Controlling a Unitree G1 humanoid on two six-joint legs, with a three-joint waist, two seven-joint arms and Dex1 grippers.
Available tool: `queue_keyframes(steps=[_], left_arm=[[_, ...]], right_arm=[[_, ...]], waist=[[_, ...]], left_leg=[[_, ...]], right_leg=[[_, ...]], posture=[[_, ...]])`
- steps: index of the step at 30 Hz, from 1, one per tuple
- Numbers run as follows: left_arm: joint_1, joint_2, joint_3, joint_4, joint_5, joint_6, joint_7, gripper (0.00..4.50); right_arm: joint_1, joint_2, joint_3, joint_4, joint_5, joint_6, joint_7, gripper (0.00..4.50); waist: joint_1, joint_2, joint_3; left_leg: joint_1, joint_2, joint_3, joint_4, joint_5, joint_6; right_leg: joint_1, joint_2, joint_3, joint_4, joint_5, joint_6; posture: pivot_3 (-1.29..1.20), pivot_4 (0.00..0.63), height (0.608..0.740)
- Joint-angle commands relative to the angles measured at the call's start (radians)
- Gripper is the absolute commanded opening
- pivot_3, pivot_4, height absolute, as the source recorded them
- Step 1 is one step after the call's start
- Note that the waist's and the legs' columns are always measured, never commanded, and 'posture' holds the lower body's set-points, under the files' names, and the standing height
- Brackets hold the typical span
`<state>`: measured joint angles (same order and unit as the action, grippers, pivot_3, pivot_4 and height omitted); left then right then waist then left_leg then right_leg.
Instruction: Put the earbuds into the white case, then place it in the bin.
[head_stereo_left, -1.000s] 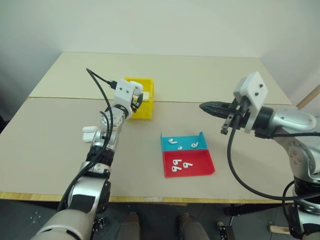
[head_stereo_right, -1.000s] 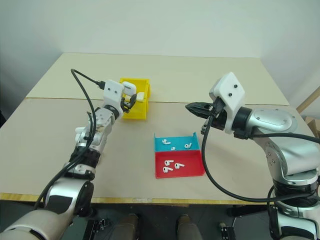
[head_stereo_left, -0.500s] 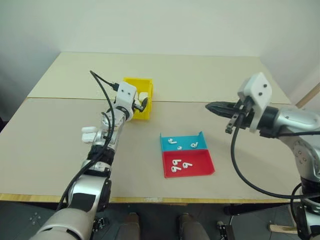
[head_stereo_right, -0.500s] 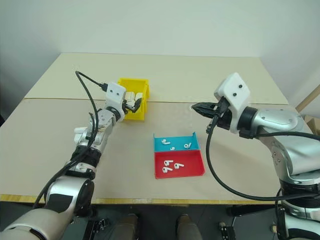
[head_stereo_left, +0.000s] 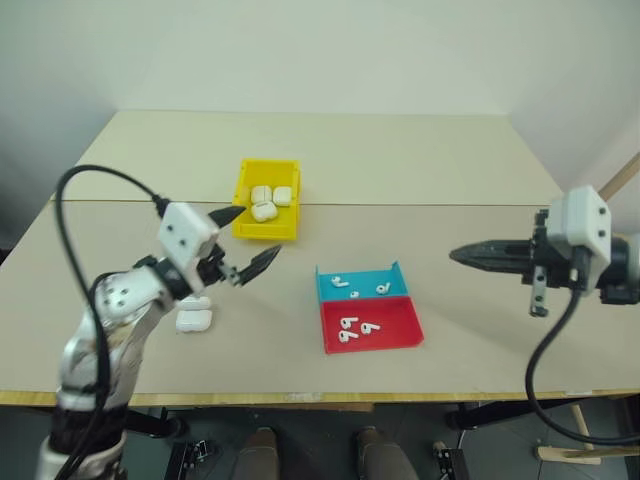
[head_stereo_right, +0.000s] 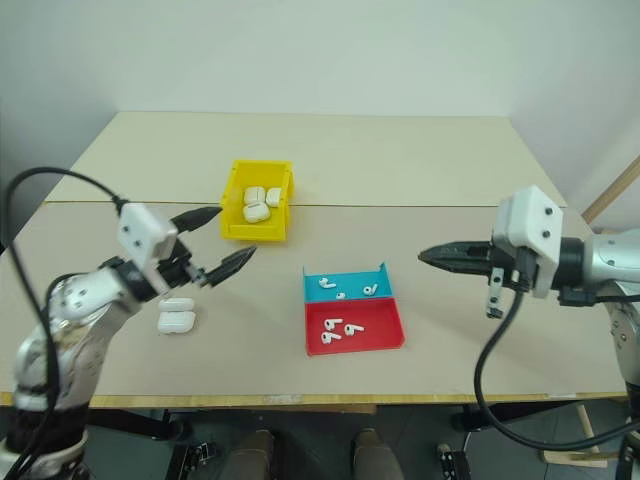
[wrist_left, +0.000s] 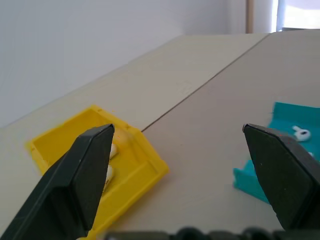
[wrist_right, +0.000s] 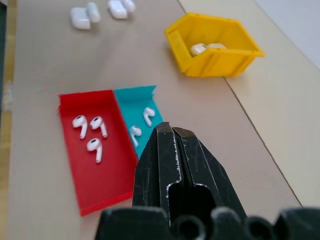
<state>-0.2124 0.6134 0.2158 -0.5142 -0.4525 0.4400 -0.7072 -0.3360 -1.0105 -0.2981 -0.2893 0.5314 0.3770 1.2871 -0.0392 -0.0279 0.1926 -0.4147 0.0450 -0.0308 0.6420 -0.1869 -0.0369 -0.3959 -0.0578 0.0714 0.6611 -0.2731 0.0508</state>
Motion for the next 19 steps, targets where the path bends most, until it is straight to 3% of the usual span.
queue_keyframes(steps=[1, 12, 19], left_arm=[[0.104, 0.038, 0.135, -0.153, -0.142, 0.005, -0.054, 4.49], [0.385, 0.145, 0.443, -0.237, -0.409, 0.027, -0.181, 4.49], [0.382, 0.151, 0.438, -0.228, -0.449, 0.034, -0.135, 4.49]], right_arm=[[-0.002, -0.059, -0.018, 0.073, -0.025, -0.086, 0.077, 0.0], [0.018, -0.146, 0.017, 0.249, -0.083, -0.205, 0.224, 0.0], [-0.026, -0.145, 0.034, 0.252, -0.072, -0.189, 0.202, 0.0]], waist=[[-0.001, 0.0, 0.0], [-0.002, 0.0, 0.0], [-0.001, 0.0, 0.0]], left_leg=[[0.0, 0.0, 0.0, 0.0, 0.0, 0.0], [0.003, 0.001, 0.002, 0.0, 0.0, 0.0], [0.006, 0.001, 0.003, 0.0, 0.0, 0.0]], right_leg=[[0.0, 0.0, 0.0, 0.0, 0.0, 0.0], [0.002, 0.0, 0.001, -0.001, -0.001, -0.001], [0.004, 0.0, 0.002, -0.002, -0.003, 0.001]], posture=[[0.0, 0.15, 0.74], [0.0, 0.15, 0.74], [0.0, 0.15, 0.74]])
